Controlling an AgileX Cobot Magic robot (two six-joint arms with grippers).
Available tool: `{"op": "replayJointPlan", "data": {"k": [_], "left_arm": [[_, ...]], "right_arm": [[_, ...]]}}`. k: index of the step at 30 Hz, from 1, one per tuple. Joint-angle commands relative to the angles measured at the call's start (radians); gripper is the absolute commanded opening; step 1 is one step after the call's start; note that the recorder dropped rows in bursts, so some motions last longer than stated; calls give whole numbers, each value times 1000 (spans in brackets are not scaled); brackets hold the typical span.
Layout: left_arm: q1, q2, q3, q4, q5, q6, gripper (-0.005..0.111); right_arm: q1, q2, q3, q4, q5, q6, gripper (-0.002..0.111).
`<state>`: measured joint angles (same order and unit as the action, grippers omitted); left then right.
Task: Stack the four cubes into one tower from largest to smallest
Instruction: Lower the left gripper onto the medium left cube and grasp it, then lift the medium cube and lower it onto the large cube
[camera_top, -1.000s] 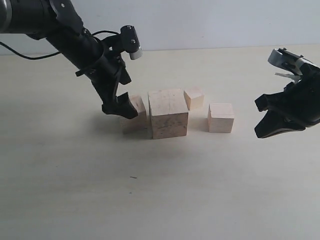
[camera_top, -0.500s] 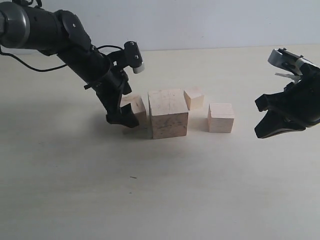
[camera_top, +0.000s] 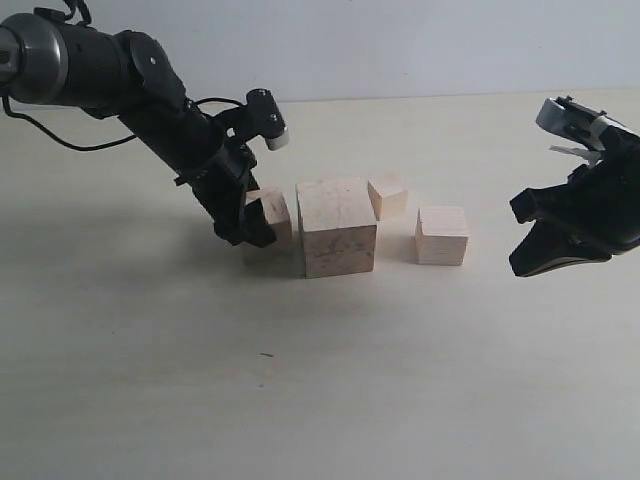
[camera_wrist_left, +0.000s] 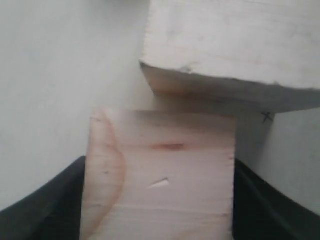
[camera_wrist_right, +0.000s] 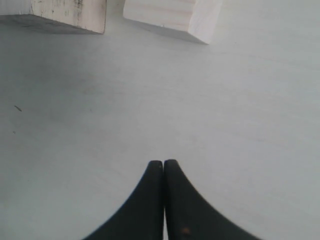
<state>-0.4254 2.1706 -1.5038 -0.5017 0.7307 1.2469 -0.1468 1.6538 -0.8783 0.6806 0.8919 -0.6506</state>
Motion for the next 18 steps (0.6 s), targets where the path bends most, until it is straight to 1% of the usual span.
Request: {"op": "replayJointPlan", "data": {"k": [1,4,5,10,12,15,18], "left_arm": [[-4,1,-7,86,-10,-71,28],[-4,-6,-7,140,-7,-141,4],[-4,-15,-7,172,2,-164,0],[-4,-112,-7,339,24,-237,0],[-4,-178,-7,358,24,-250,0],[-4,-272,-17,313,24,-255,0],[-4,-339,-38,180,26,-213,0]], "right_arm": [[-5,0,7,2,0,1,0],[-5,0,7,2,0,1,0],[-5,0,7,2,0,1,0],[-5,0,7,2,0,1,0],[-5,0,7,2,0,1,0],[-5,0,7,2,0,1,0],[-5,0,7,2,-4,1,0]]}}
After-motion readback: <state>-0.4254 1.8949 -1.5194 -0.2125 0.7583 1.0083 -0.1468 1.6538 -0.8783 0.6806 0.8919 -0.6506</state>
